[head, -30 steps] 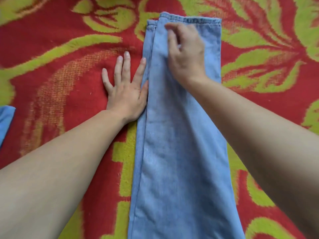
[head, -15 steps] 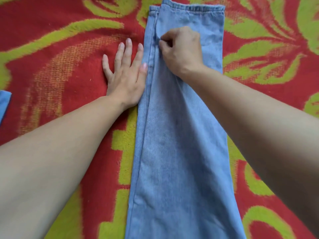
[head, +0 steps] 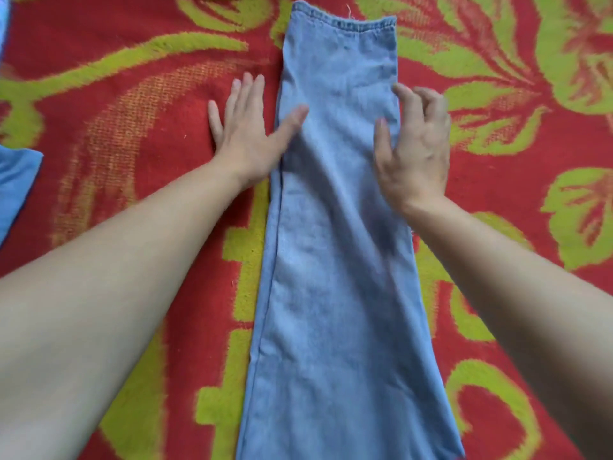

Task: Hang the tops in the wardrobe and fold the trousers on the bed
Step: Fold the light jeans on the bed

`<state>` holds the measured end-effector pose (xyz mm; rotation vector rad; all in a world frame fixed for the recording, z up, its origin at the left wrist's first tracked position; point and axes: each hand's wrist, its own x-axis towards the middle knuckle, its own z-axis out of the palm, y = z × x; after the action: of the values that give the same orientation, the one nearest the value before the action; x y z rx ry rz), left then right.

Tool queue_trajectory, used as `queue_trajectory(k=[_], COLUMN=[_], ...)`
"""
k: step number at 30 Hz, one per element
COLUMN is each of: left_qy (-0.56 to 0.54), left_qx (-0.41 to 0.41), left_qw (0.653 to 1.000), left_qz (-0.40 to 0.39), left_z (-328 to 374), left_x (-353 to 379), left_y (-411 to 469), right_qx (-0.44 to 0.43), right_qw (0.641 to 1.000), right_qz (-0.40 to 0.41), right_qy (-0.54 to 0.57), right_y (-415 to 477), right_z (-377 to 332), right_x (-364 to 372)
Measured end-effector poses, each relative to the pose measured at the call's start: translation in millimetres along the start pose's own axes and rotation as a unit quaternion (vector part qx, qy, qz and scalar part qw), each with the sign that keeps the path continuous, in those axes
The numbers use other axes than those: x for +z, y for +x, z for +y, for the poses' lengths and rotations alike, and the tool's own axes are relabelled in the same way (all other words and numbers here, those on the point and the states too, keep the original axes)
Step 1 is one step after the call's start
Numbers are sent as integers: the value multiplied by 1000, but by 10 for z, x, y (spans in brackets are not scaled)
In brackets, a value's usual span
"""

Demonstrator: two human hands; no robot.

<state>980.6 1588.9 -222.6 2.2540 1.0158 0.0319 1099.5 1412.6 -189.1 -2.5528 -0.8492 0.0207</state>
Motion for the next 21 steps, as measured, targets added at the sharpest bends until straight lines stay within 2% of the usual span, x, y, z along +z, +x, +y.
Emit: queue_trajectory(k=[2, 4, 6, 9, 12, 18, 21], left_qy=[4, -37, -25, 13, -26, -16, -76], left_qx=[12, 27, 38, 22, 17, -28, -43], left_qw=[998, 995, 995, 995, 995, 998, 996], left_qz=[55, 88, 90, 93, 91, 47, 32], left_z=[11, -8, -53, -98, -134, -45, 80], left_x=[187, 360, 474, 504, 477, 369, 216], left_y=[-372, -746, -905, -819, -761, -755, -819], right_qx=[78, 141, 126, 92, 89, 85, 90], right_qw=[993, 985, 988, 995, 995, 989, 986], right_qz=[-42, -70, -72, -25, -8, -110, -141], right_qy=[-78, -70, -50, -35, -44, -51, -20], right_y=[-211, -321, -350, -347, -324, -253, -465], right_z=[229, 386, 502, 609, 633, 602, 470], right_x=[6, 68, 164, 273, 328, 190, 11])
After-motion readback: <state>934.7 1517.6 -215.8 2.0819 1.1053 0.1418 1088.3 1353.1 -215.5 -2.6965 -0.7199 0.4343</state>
